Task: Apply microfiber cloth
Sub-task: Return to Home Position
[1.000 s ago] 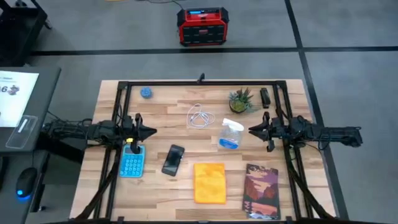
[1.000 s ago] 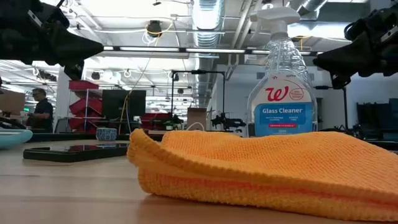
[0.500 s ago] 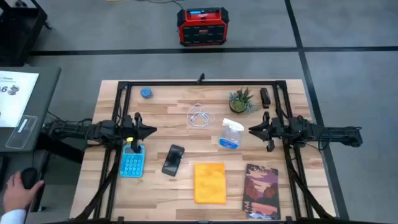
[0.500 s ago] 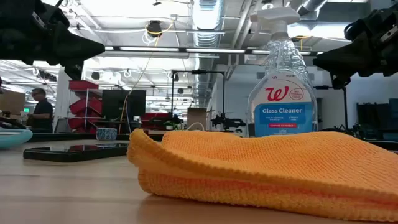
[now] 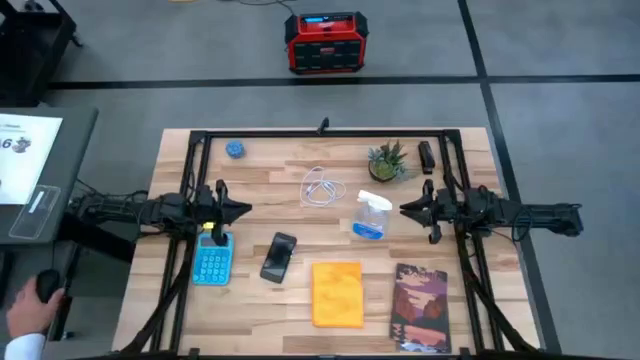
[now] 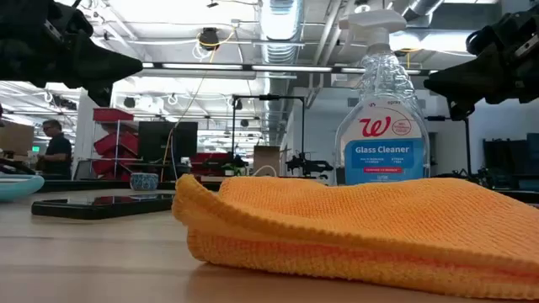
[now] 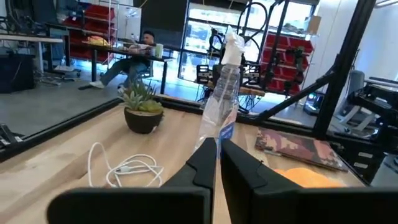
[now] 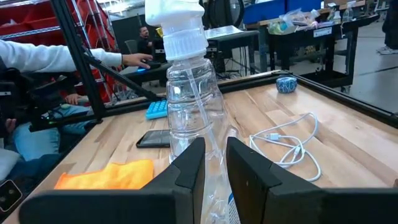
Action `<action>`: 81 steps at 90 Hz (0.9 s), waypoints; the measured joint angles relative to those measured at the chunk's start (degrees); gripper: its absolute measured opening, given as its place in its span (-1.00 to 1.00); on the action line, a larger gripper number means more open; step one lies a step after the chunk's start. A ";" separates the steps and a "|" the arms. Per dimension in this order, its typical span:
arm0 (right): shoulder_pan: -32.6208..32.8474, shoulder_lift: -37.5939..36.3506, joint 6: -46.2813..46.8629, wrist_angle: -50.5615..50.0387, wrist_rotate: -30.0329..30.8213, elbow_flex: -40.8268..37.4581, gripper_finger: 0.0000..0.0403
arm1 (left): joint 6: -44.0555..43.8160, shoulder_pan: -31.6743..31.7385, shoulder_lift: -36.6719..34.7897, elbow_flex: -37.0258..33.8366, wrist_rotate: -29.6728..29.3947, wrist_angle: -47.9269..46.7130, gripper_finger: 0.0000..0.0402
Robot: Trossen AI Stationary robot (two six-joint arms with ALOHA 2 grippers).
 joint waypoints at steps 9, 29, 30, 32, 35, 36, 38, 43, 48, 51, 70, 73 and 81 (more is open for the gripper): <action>0.00 0.00 0.00 0.02 0.00 0.00 -0.74 | -0.02 0.02 0.00 0.00 -0.04 0.00 -1.00; 0.00 0.00 0.00 0.00 0.00 0.00 -0.74 | -0.15 1.42 0.00 0.00 -0.07 0.00 -1.00; 0.01 0.00 0.00 0.00 0.00 0.00 -0.74 | -0.14 1.50 0.00 0.00 -0.07 0.00 -1.00; 0.00 0.00 0.00 0.00 0.00 0.00 -0.74 | -0.15 1.70 0.00 0.00 -0.07 0.01 -1.00; 0.00 0.00 0.00 0.00 0.00 0.00 -0.74 | -0.15 1.95 0.00 0.00 -0.07 0.00 -1.00; 0.00 0.00 0.00 0.00 0.00 0.00 -0.74 | -0.15 2.06 0.00 0.00 -0.07 0.00 -1.00; 0.00 0.00 0.00 0.00 0.00 0.00 -0.74 | -0.15 2.19 0.00 0.00 -0.07 0.01 -1.00; 0.01 0.00 0.00 0.00 0.00 0.00 -0.74 | -0.17 2.52 0.00 0.00 -0.07 0.02 -1.00; 0.01 0.00 0.00 0.00 0.00 0.00 -0.74 | -0.17 2.69 0.00 0.00 -0.07 0.00 -1.00; 0.01 0.00 0.00 0.00 0.00 0.00 -0.74 | -0.16 2.71 0.00 0.00 -0.07 0.00 -1.00; 0.01 0.00 0.00 0.00 0.00 0.00 -0.74 | -0.17 2.71 0.00 0.01 -0.04 0.02 -1.00; 0.00 0.00 0.00 0.00 0.00 0.00 -0.74 | -0.17 2.71 0.00 0.00 -0.04 0.01 -1.00; 0.02 0.00 0.00 0.00 0.00 0.00 -0.74 | -0.17 2.71 0.00 0.00 -0.04 0.00 -1.00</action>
